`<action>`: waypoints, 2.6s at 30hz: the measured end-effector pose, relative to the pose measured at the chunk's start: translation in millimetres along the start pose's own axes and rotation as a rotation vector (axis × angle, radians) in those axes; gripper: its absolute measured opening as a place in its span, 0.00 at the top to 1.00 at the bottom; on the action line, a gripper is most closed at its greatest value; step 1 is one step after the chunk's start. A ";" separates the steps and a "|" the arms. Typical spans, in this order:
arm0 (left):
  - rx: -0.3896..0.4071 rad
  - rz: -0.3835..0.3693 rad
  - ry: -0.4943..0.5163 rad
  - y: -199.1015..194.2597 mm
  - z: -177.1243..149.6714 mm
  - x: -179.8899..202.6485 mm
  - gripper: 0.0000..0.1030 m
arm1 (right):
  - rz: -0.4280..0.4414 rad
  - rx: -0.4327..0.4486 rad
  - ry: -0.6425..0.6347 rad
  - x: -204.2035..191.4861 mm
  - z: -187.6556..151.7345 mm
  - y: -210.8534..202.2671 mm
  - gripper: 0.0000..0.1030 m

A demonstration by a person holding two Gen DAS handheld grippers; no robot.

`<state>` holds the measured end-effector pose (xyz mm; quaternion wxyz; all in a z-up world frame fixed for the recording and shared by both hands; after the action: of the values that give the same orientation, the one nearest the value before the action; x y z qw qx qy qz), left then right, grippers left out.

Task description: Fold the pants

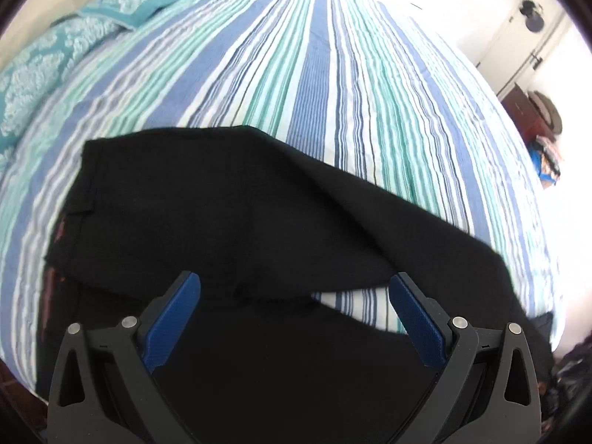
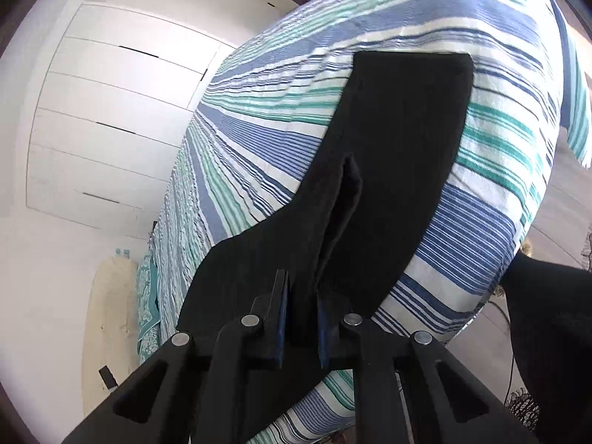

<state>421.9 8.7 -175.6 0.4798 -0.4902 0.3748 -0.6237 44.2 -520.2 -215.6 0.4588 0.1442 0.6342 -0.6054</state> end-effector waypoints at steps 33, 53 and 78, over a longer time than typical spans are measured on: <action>0.309 -0.021 -0.129 -91.3 -63.0 -26.9 0.94 | 0.160 0.034 -0.381 -79.0 103.5 -56.5 0.88; 0.247 0.028 -0.179 -63.9 -169.4 -19.0 0.95 | -0.244 -0.025 -0.473 -31.3 127.6 -21.7 0.88; 0.075 0.096 -0.134 -4.4 -215.2 -26.8 0.94 | -0.523 -0.370 -0.715 10.8 133.1 41.5 0.78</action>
<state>213.5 35.1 -229.5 0.5511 -0.4942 0.3411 -0.5794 123.3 -634.7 -229.7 0.4983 -0.3217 0.5486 -0.5892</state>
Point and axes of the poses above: each gripper's, at about its wrist camera, not at the fingertips, and y roughly the way its jaws point, x to its right, z to its top, the point moved 2 cm from there along y, roughly the way its jaws point, and after that the axes turned 7 degrees about -x, right-handed, at the moved point
